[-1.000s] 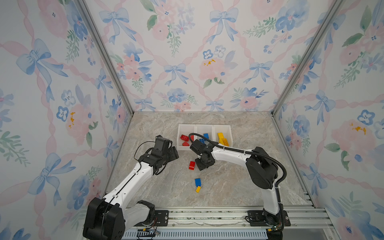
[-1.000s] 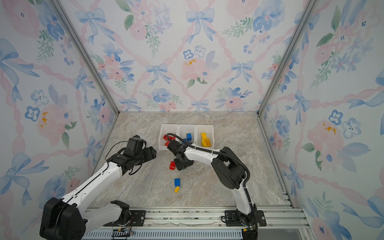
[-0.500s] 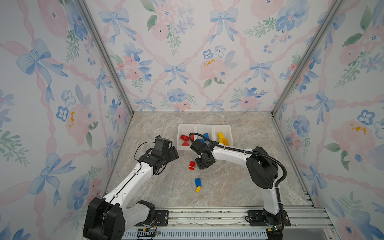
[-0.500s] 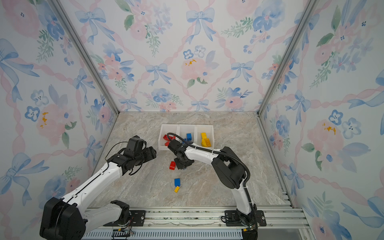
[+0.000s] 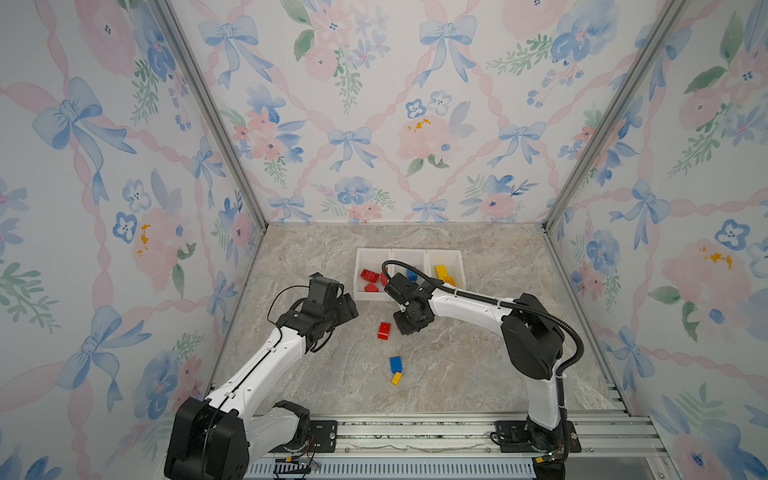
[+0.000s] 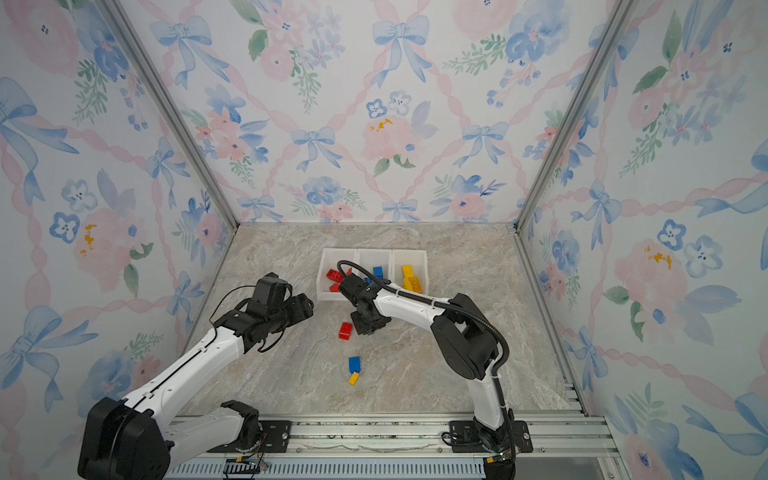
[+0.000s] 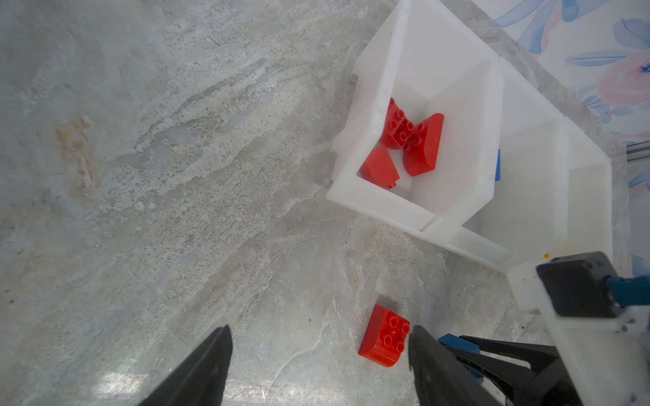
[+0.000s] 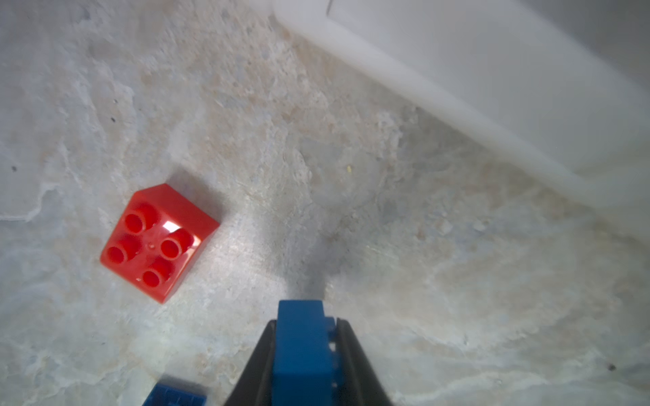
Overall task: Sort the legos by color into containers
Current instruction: 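Lift the blue brick and carry it over the blue compartment with the right gripper, then open the right gripper to drop the blue brick into the compartment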
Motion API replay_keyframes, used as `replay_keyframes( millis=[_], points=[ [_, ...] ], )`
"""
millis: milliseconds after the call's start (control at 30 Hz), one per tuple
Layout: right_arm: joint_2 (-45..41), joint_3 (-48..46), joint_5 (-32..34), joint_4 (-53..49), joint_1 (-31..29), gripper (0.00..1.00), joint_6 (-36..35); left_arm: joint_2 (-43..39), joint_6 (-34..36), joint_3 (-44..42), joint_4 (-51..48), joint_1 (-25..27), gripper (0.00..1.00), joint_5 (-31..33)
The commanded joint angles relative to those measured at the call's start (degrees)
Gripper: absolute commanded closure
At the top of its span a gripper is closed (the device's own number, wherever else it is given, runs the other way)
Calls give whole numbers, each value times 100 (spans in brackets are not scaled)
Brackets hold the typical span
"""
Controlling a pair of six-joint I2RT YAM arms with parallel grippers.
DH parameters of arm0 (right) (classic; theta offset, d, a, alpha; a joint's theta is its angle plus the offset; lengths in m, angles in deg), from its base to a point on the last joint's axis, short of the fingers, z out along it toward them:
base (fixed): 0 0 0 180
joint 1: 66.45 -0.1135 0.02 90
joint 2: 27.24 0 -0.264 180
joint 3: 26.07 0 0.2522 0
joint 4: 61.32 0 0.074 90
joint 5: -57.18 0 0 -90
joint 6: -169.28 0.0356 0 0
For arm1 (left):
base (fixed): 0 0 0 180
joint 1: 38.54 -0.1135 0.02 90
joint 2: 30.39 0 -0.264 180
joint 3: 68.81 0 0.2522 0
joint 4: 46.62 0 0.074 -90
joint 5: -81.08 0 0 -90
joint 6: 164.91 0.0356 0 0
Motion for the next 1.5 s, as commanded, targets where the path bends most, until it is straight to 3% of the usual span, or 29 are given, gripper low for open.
replay_keyframes(
  millis=[0,533,1100,1467],
  points=[
    [-389,190,108,-324,184,73,-81,-79,-50,-59,137,25,16,-94],
    [-176,1407,142,-570,902,73,-362,-5,20,-30,354,237,7,-147],
    [1763,3794,-261,-672,1424,73,-371,-37,4,-34,370,276,4,-234],
    [2498,4561,-560,-702,1581,71,-222,-5,-66,-65,370,301,4,-208]
  ],
)
